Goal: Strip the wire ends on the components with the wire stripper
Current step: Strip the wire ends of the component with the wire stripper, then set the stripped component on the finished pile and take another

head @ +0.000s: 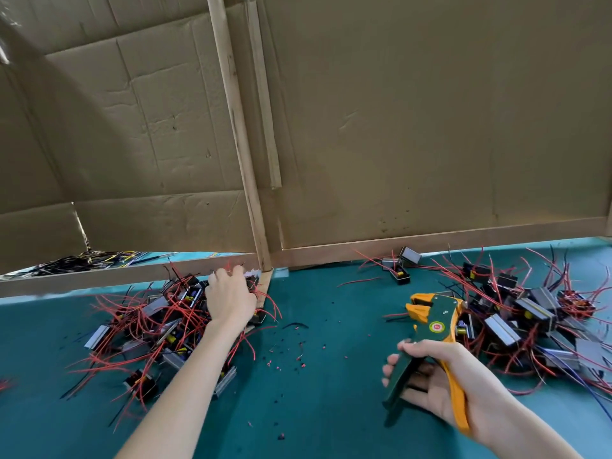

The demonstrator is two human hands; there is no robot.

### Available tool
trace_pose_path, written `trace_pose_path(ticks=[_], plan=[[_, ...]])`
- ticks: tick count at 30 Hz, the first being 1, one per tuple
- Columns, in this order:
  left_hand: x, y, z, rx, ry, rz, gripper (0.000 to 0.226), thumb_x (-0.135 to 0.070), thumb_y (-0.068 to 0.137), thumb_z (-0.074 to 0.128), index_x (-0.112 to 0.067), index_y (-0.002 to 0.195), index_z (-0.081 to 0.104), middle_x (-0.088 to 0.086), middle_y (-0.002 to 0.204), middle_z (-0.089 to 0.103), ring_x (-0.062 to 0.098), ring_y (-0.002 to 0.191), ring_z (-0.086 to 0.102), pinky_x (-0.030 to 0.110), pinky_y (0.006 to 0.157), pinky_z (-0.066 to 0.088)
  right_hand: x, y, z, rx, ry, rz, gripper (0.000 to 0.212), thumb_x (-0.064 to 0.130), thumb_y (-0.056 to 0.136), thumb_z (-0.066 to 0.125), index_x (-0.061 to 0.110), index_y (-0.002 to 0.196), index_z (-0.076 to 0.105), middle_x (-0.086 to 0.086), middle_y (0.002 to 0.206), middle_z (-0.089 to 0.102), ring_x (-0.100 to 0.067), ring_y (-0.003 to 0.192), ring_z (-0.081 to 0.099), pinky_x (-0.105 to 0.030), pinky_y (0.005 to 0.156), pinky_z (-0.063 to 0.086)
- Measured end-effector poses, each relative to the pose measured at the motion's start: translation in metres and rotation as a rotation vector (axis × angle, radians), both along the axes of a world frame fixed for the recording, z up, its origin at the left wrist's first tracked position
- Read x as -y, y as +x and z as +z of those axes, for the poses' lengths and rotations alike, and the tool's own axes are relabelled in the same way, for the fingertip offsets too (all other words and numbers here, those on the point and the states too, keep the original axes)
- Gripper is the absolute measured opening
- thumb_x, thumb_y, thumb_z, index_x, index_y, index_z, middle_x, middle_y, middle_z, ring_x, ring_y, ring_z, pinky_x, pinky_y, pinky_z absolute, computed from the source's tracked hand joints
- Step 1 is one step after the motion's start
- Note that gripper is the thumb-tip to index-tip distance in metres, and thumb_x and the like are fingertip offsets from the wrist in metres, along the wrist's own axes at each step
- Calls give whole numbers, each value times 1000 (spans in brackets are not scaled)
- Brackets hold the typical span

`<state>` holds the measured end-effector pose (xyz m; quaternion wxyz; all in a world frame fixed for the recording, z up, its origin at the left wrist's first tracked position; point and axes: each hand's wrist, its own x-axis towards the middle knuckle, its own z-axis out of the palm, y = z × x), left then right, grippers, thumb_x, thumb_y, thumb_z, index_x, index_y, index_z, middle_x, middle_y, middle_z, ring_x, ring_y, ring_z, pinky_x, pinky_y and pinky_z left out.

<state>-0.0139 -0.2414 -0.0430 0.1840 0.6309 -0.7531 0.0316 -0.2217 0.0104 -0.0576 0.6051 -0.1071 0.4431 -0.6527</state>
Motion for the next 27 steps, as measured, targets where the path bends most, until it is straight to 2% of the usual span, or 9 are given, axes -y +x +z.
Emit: trace_pose_path(ticks=[3, 9, 12, 14, 18, 20, 24, 26, 27], plan=[[13, 5, -6, 31, -5, 22, 42, -19, 95, 55, -18, 136, 49, 15, 123, 53, 33, 117, 48, 40, 94, 42, 2, -2, 2, 5, 11, -7, 7, -3, 83, 57, -3, 90, 59, -26, 74, 65, -39, 60, 68, -50, 54, 59], [19, 4, 2, 123, -33, 52, 29, -37, 95, 56, -13, 105, 71, 9, 105, 67, 29, 107, 56, 39, 89, 43, 3, -5, 1, 17, 4, 13, 6, -3, 83, 57, -3, 89, 59, -26, 75, 65, -40, 61, 69, -50, 55, 59], [9, -2, 18, -256, 91, -85, 23, -31, 95, 58, -10, 91, 68, 10, 95, 66, 30, 91, 59, 36, 73, 46, 2, -5, 1, 17, -18, 33, 17, -2, 72, 61, -3, 89, 59, -27, 76, 65, -40, 62, 69, -49, 55, 59], [-4, -8, 31, -524, 176, -241, 18, -26, 92, 62, -12, 81, 65, 3, 86, 65, 20, 79, 57, 29, 64, 40, 3, -4, 0, 4, -23, 36, 21, 0, 68, 63, -3, 89, 59, -26, 76, 65, -40, 63, 69, -50, 56, 59], [-44, -17, 48, -674, 430, -644, 16, -12, 89, 66, -13, 74, 61, -5, 101, 67, -1, 63, 59, 10, 55, 44, 3, -4, -2, -12, -35, 39, 22, 0, 67, 65, -2, 88, 60, -26, 77, 66, -41, 67, 69, -51, 60, 59], [-58, -20, 47, -574, 580, -774, 15, -9, 88, 67, -10, 74, 62, -2, 107, 70, -1, 61, 62, 10, 59, 46, 3, -3, -2, -15, -40, 40, 25, 1, 64, 66, -2, 89, 60, -26, 77, 66, -41, 68, 69, -51, 61, 59], [-78, -26, 34, -147, 692, -825, 12, -11, 79, 74, -19, 71, 70, 1, 97, 75, 7, 74, 67, 31, 79, 55, 4, -3, -4, -19, -39, 38, 30, 2, 61, 67, -2, 90, 60, -25, 77, 67, -41, 67, 70, -50, 60, 59], [-83, -27, 33, -18, 745, -825, 3, -14, 78, 76, -16, 81, 75, 5, 97, 75, 15, 85, 69, 36, 87, 54, 5, -4, -5, -17, -38, 38, 31, 2, 60, 67, -2, 90, 60, -25, 76, 67, -41, 67, 70, -50, 59, 59], [-83, -25, 35, 11, 767, -818, 9, -13, 78, 77, -12, 87, 75, 7, 98, 75, 17, 88, 69, 36, 89, 54, 5, -4, -6, -15, -38, 39, 32, 2, 59, 68, -3, 90, 60, -25, 76, 67, -41, 67, 70, -49, 59, 59]])
